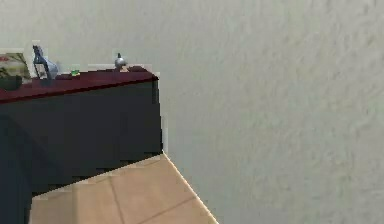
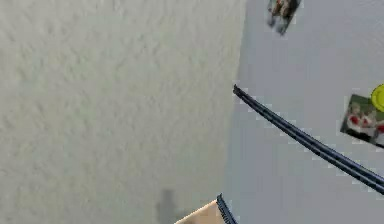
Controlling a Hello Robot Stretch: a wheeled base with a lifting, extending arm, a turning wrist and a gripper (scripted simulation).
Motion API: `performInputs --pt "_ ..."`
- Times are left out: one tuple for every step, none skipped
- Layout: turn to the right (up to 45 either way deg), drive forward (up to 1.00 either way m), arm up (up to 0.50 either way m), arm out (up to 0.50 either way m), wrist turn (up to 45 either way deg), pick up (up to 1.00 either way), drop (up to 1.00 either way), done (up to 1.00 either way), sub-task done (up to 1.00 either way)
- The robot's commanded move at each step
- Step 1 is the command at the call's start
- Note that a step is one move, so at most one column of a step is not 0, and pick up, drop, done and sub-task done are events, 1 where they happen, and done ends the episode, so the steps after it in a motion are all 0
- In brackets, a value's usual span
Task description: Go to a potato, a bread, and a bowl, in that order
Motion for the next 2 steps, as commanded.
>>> performInputs --pt "-45.0 0.0 0.0 0.0 0.0 0.0 0.0 0.0 0.0" --pt "0.0 0.9 0.0 0.0 0.0 0.0 0.0 0.0 0.0"
